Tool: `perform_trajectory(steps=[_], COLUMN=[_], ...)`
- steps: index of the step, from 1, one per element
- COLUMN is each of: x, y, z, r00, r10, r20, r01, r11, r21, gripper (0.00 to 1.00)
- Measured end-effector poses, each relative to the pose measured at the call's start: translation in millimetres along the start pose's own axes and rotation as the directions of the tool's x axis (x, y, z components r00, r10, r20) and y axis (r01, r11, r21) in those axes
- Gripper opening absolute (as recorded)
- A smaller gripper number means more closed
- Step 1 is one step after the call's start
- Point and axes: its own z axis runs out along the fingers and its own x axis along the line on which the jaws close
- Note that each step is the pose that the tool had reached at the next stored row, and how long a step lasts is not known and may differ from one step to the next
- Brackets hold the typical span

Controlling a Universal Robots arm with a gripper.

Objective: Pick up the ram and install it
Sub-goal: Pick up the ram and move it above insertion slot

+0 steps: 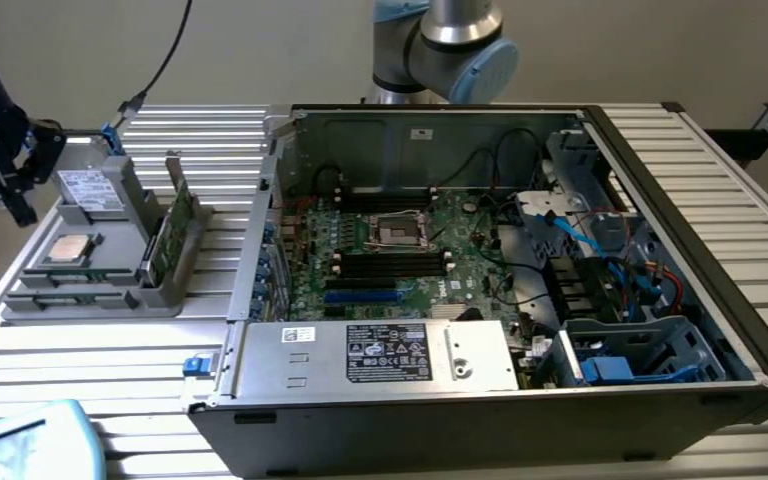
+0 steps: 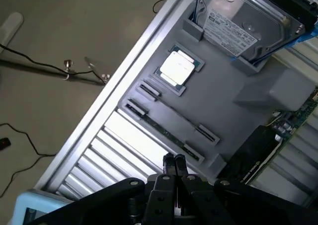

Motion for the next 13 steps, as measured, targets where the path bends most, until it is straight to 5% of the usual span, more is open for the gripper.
perform_trajectory(steps=[7, 13], x=[-0.4, -0.8], y=[-0.3, -0.6], z=[4.7, 9.4], r00=[0.992, 0.9724], r10=[-0.126, -0.233], r20=[-0.0045, -0.0125], r01=[0.126, 0.233], r11=[0.9919, 0.9722], r21=[0.0134, 0.0212], gripper=[0.1, 0.1])
